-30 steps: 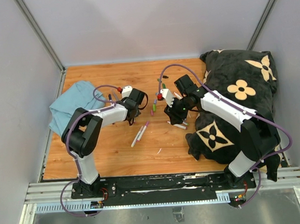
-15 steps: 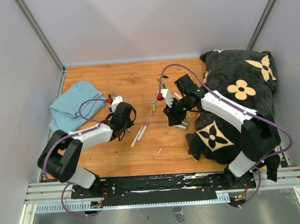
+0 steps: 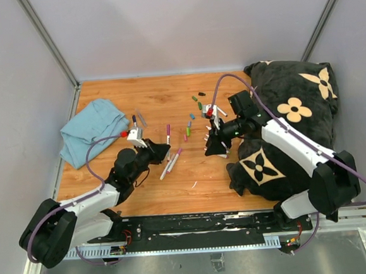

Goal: Open the pen caps
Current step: Pick up the pen from the center of the board.

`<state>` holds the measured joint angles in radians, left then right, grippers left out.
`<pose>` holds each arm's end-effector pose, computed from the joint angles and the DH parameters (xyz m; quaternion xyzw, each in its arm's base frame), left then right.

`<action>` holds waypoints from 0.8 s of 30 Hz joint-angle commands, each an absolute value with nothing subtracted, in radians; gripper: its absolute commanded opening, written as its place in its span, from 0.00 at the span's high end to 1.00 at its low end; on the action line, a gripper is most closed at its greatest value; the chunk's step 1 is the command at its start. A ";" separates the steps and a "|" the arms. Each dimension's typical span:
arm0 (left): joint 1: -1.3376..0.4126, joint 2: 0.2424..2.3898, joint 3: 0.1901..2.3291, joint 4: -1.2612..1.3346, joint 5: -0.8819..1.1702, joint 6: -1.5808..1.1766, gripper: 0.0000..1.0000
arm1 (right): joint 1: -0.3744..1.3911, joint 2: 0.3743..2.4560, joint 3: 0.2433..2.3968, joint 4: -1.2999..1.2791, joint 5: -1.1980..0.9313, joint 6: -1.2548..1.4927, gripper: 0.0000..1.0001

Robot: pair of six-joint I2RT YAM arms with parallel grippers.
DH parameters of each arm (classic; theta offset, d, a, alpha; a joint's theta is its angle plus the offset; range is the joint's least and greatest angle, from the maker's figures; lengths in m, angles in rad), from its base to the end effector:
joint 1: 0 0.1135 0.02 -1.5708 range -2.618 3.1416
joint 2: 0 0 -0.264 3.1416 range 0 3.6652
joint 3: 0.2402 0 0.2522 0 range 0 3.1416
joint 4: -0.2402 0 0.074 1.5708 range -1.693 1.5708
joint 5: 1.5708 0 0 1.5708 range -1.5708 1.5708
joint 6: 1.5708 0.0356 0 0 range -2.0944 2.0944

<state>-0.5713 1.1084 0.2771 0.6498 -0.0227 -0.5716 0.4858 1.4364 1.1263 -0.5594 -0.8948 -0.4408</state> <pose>0.1850 -0.1180 0.1895 -0.0074 0.7682 -0.3389 0.5431 0.2508 0.1639 0.2840 -0.5113 0.6910 0.4132 0.3005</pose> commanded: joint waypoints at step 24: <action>-0.781 1.012 0.046 1.440 -0.063 -0.649 1.00 | 0.397 1.180 0.940 -0.202 -1.085 -0.236 0.44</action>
